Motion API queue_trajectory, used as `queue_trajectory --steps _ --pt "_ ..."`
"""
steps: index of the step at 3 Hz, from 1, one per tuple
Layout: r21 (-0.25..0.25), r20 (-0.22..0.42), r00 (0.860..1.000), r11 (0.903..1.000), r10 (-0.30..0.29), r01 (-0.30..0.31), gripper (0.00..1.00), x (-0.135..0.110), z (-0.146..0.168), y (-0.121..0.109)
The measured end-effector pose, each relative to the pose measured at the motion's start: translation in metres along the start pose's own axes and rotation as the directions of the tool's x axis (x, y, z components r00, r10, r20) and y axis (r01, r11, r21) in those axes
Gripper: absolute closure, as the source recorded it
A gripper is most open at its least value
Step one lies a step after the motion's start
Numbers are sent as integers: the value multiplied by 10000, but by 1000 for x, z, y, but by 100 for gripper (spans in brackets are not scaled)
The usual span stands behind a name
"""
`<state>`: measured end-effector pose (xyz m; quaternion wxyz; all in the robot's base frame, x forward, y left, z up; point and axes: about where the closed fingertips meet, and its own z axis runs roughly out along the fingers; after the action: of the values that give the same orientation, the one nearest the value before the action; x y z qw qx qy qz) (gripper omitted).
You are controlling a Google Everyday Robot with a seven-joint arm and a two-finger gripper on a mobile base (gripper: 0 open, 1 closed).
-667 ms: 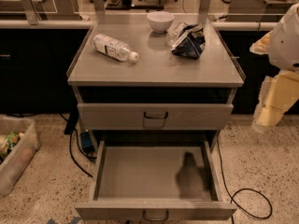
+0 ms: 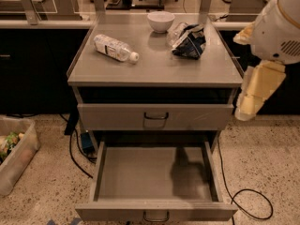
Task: Place blue plastic bottle into middle drawer
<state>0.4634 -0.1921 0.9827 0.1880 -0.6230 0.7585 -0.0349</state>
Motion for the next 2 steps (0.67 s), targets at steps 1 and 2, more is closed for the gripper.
queue_trajectory --steps 1,2 --pt "415 556 9947 9956 -861 839 0 -45 16 -41" --pt "858 979 9807 9832 -1694 1612 0 -103 38 -102"
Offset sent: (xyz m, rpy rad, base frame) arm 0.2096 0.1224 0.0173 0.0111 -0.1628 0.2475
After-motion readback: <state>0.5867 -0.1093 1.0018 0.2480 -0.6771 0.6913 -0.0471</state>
